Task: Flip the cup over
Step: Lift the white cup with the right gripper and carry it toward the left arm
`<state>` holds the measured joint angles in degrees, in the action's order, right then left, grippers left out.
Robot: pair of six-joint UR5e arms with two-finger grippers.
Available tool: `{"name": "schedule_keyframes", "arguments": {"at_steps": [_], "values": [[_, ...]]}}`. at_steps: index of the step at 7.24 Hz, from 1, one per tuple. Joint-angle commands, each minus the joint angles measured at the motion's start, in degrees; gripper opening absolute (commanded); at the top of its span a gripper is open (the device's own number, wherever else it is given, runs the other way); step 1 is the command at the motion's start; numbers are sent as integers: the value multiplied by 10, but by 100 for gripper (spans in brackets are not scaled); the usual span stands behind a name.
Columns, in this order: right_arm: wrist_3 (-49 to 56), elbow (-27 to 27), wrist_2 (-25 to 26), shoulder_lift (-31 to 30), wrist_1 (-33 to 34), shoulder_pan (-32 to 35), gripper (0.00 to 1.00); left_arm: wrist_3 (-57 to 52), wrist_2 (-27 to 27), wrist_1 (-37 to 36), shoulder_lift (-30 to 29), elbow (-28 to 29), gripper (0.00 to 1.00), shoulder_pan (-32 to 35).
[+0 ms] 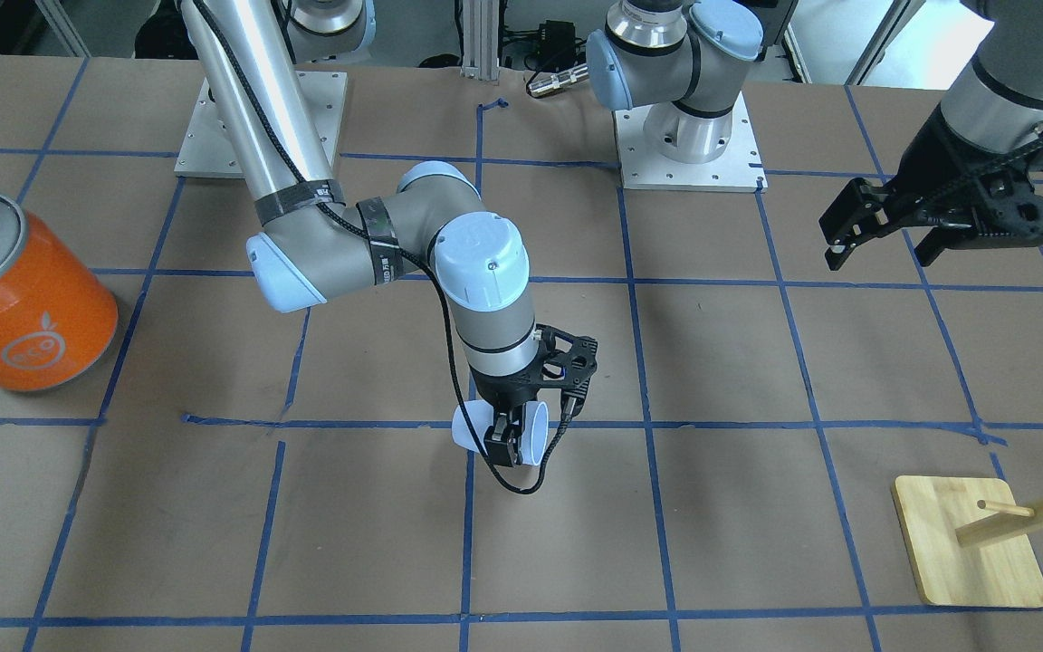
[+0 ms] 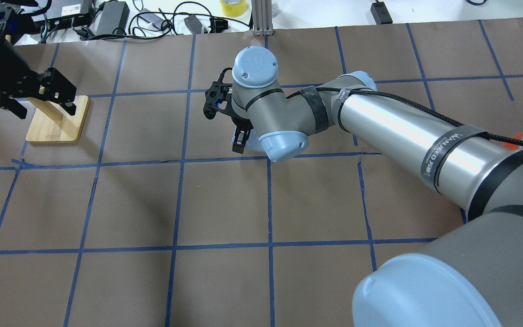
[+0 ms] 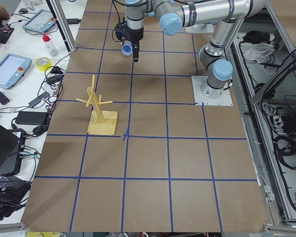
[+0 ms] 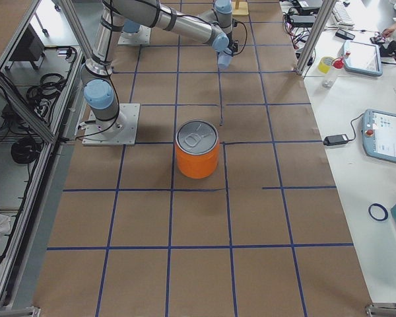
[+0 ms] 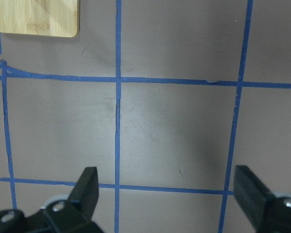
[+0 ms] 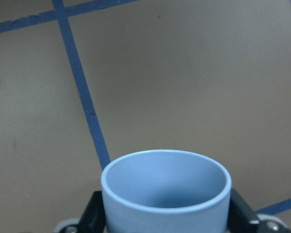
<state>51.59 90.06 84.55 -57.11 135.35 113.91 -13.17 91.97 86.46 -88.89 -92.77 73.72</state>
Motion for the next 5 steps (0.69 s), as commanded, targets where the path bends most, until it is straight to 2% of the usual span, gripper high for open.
{"name": "schedule_keyframes", "arguments": {"at_steps": [1, 2, 3, 4, 5], "values": [[33, 0, 1, 7, 2, 2, 19, 0, 0, -1, 0, 0, 100, 0], [39, 0, 1, 10, 3, 1, 41, 0, 1, 0, 1, -1, 100, 1], [40, 1, 3, 11, 4, 2, 50, 0, 5, 0, 1, -1, 100, 1], [39, 1, 4, 10, 4, 2, 65, 0, 5, 2, 3, -2, 100, 1], [43, 1, 4, 11, 3, 2, 95, 0, 1, 1, 3, -9, 100, 3]]}}
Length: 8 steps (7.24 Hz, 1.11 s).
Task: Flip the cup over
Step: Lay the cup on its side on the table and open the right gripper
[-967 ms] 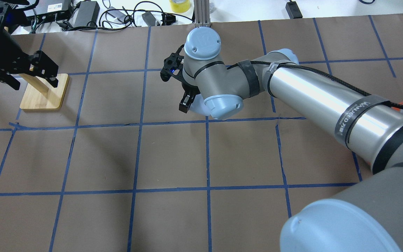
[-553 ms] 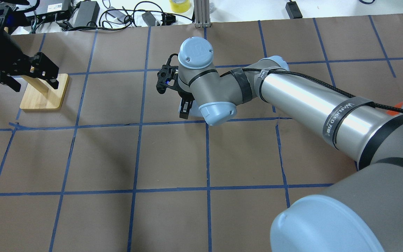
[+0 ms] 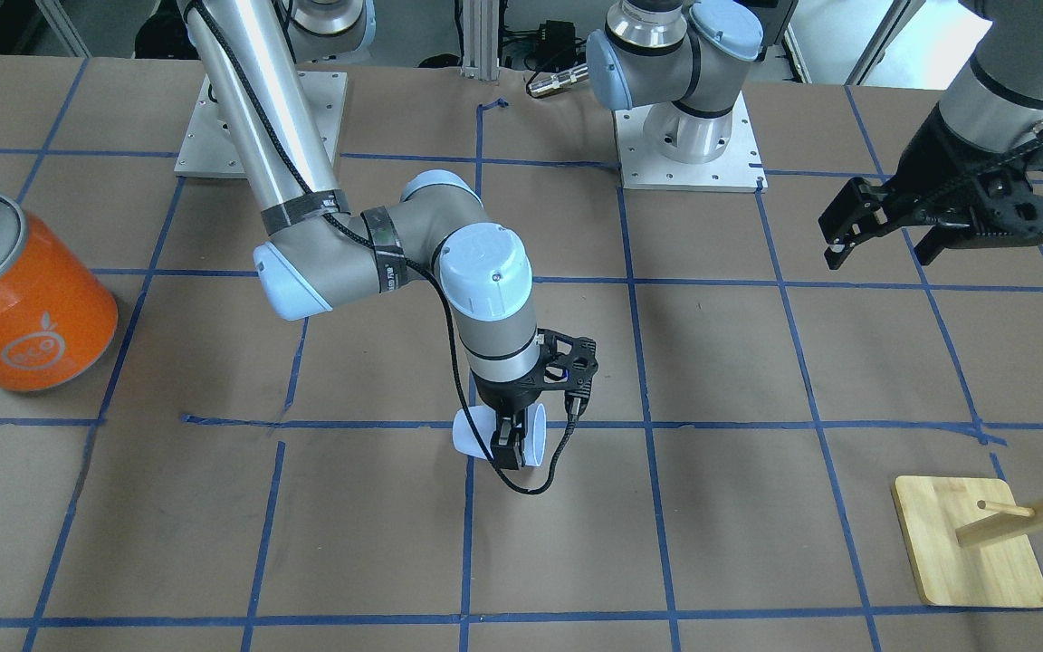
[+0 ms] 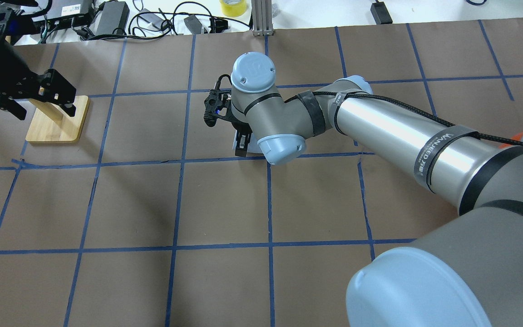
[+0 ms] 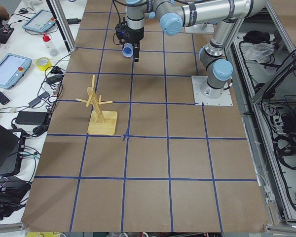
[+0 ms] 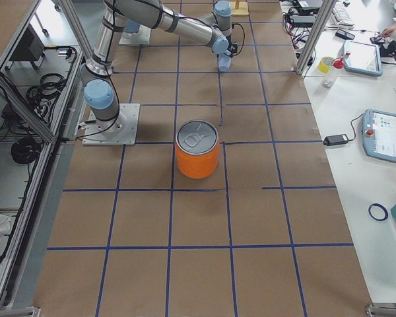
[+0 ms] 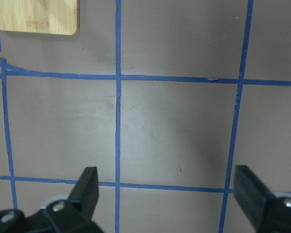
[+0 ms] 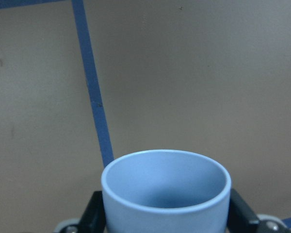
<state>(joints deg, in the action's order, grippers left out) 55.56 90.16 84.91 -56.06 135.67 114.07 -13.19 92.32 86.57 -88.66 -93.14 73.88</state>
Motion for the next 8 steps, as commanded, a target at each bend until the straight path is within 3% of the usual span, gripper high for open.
{"name": "schedule_keyframes", "arguments": {"at_steps": [1, 5, 8], "values": [[13, 3, 19, 0, -3, 0, 100, 0, 0, -2, 2, -9, 100, -1], [-4, -2, 25, -37, -7, -9, 100, 6, 3, 29, 15, -9, 100, 2], [-80, -3, 19, -127, -128, -40, 100, 11, -7, 20, 1, -9, 100, 1]]}}
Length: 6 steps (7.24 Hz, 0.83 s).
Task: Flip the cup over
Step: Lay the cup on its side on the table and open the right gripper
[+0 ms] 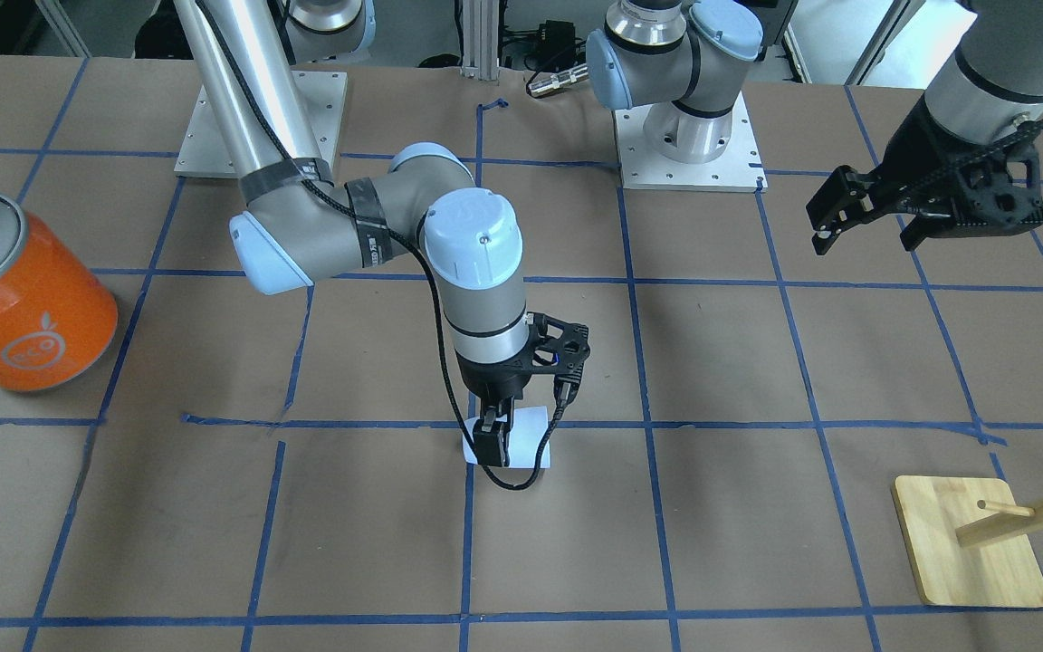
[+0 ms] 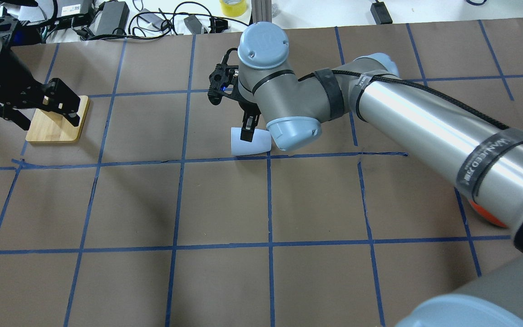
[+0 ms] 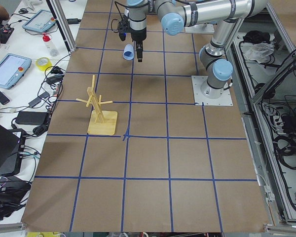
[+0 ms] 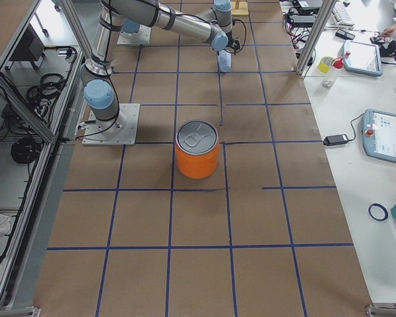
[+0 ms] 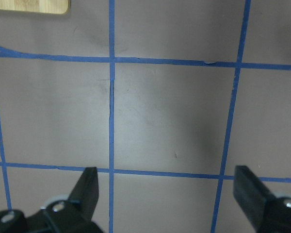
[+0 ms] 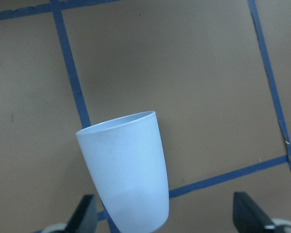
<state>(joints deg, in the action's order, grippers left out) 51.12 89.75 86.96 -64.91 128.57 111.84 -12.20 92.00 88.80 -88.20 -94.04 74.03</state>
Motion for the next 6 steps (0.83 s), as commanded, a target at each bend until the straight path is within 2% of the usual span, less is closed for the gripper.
{"name": "schedule_keyframes", "arguments": {"at_steps": [1, 2, 3, 4, 5, 6], "values": [[-109, 2, 0, -51, -71, -53, 100, 2, -6, 1, -6, 0, 100, 0], [-137, 0, -2, -65, -76, -85, 100, 16, -7, -6, -13, -2, 100, 2], [-142, -1, -14, -88, -111, -112, 100, 59, -8, -5, -21, -8, 100, 10], [-173, -2, -14, -127, -184, -136, 100, 91, -2, -17, -37, -19, 100, 54], [-182, -2, -11, -165, -245, -175, 100, 123, -8, -89, -57, -23, 100, 90], [-186, -3, -11, -201, -314, -209, 100, 146, -43, -108, -81, -23, 100, 115]]}}
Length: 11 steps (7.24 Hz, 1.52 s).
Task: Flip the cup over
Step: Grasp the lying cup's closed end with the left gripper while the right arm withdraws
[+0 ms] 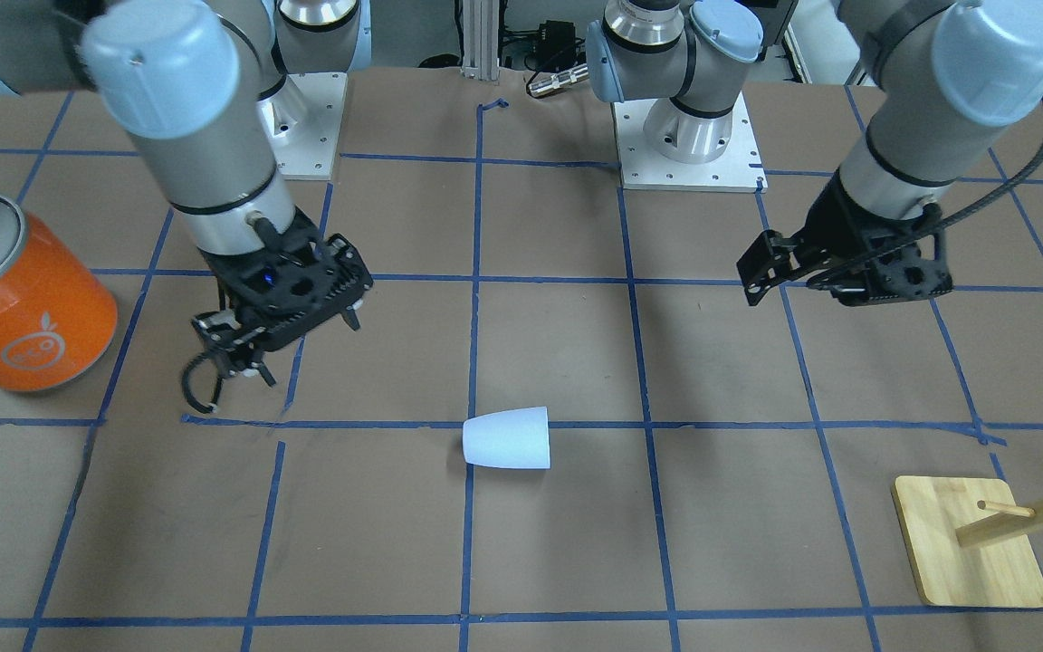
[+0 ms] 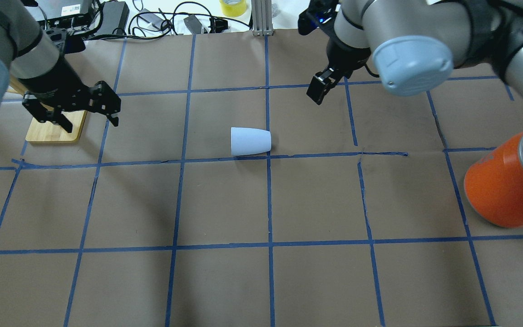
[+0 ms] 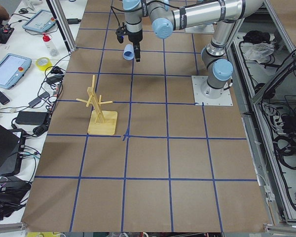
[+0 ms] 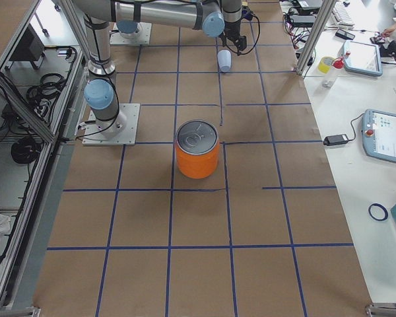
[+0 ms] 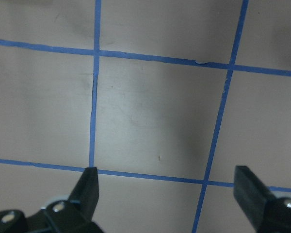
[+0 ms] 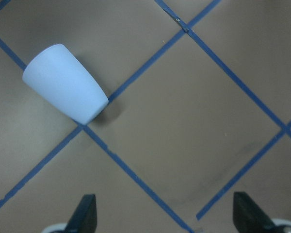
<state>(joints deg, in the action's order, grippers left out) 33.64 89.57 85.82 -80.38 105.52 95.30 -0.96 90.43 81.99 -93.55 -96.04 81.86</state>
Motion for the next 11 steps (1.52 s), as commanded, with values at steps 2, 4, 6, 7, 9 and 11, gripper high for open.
{"name": "schedule_keyframes", "arguments": {"at_steps": [2, 4, 6, 7, 9, 11], "values": [[-55, 2, 9, -112, -177, -68, 100, 37, -183, -108, -85, -4, 100, 47], [-155, -1, 62, -121, -181, -67, 100, 29, -200, -163, -138, -4, 100, 61], [-206, -1, 65, -124, -171, -67, 100, 32, -214, -201, -185, -5, 100, 95], [-205, -1, 68, -123, -163, -69, 100, 37, -214, -226, -198, -19, 100, 103], [-205, 1, 68, -124, -163, -68, 100, 50, -234, -288, -224, -40, 100, 110], [-232, 0, 62, -123, -161, -68, 100, 68, -273, -288, -232, -39, 95, 111]]}}
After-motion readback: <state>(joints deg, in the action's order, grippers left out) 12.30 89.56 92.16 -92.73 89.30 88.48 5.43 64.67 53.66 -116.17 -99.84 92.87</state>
